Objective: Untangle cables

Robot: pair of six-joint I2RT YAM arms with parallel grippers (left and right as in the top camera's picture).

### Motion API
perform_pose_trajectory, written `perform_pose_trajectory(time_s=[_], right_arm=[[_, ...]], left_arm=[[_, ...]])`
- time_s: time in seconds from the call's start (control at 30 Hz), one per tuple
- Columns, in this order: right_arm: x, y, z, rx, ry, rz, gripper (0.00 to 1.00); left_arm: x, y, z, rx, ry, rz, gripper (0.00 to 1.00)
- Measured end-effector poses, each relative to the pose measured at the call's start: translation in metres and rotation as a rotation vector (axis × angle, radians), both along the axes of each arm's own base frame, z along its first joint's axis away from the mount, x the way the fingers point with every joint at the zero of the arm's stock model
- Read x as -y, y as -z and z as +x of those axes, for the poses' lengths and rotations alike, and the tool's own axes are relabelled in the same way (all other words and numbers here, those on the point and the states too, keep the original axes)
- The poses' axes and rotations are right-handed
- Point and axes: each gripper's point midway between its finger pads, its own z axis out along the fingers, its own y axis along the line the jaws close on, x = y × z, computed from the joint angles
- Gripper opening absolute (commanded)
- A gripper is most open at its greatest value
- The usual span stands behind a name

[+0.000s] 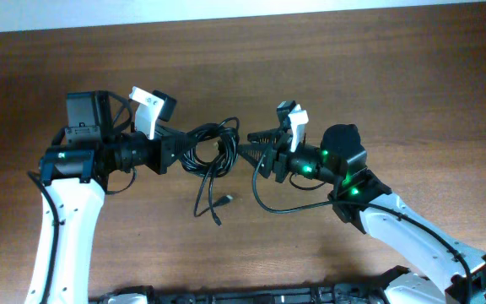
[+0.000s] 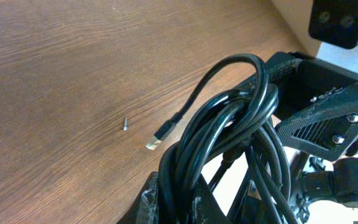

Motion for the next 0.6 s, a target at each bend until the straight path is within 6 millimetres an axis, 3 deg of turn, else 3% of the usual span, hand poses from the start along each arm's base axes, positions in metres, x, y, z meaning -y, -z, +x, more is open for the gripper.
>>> perform_pose_trajectory(time_s=[0.43,0.6], right_arm=[[0.014,0.003,0.023,0.013,0.156,-0.031,0.52],[0.008,-0.002,0.025,0.053,0.183,-0.023,0.52]], left_arm=[[0.027,-0.001,-0.012,0.006,0.094,-0.002,0.00],[0.028,-0.003,-0.013,0.015,0.108,-0.020,0.00]])
